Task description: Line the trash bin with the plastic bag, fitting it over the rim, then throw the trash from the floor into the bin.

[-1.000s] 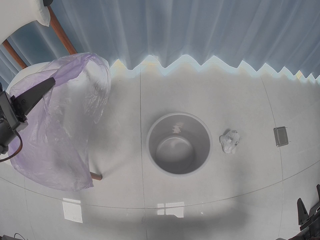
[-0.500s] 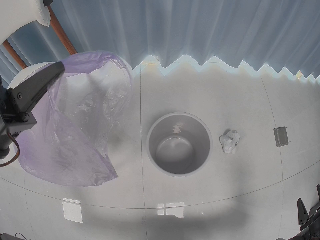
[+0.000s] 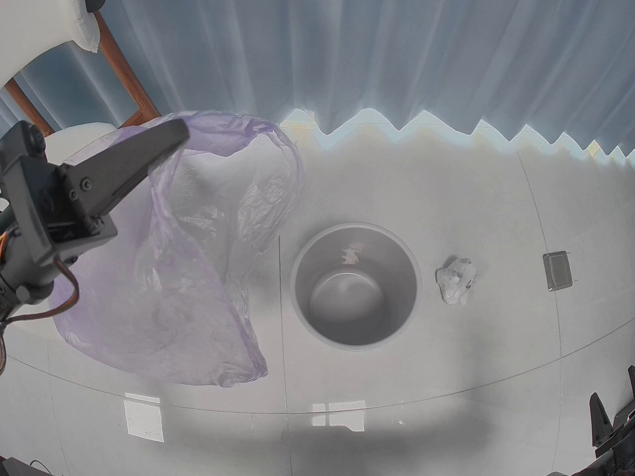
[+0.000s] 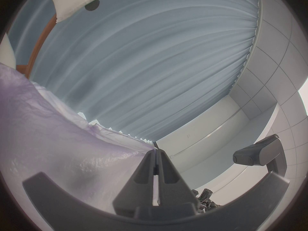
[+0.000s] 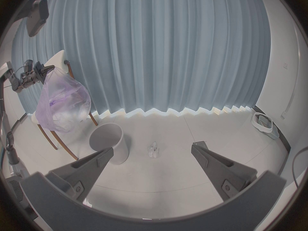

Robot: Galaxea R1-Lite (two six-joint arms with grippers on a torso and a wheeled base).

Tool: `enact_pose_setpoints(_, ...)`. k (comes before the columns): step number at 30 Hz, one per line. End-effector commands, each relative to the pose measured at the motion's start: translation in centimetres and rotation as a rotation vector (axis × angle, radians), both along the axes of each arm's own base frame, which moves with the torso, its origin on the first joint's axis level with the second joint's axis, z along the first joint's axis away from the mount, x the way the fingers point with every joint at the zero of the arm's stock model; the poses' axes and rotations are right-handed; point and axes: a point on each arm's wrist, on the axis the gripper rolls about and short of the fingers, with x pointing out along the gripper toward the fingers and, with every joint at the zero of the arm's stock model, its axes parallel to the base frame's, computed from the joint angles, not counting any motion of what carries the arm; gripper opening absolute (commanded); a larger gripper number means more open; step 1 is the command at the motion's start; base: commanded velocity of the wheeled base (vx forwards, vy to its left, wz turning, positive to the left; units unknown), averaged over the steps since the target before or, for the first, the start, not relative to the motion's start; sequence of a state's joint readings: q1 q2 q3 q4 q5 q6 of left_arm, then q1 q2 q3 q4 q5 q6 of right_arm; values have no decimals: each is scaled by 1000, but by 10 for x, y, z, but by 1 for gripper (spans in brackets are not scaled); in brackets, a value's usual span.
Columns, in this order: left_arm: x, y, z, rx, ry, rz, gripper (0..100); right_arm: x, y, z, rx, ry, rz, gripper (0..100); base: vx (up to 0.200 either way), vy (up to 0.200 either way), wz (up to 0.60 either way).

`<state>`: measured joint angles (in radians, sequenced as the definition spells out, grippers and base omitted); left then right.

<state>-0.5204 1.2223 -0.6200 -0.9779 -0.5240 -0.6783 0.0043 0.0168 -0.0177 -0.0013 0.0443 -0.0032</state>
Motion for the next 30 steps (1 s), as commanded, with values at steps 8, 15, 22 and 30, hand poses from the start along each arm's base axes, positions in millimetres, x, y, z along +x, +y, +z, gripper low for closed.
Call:
enact_pose_setpoints(8, 42, -22, -13, 16, 2, -31, 0, 0, 0, -5, 0, 1, 2, 100, 50, 0, 0)
enact_pose_setpoints(15, 40, -26, -11, 21, -14, -73, 0, 0, 0, -5, 0, 1, 1, 100, 200, 0, 0)
enact_pose_setpoints(22, 34, -30, -1, -1, -47, -109, 0, 0, 0, -5, 0, 1, 1, 100, 171, 0, 0)
enact_pose_setpoints(30, 26, -29, 16, -44, -85, -119, 0, 0, 0, -5, 0, 1, 1, 100, 0, 0, 0)
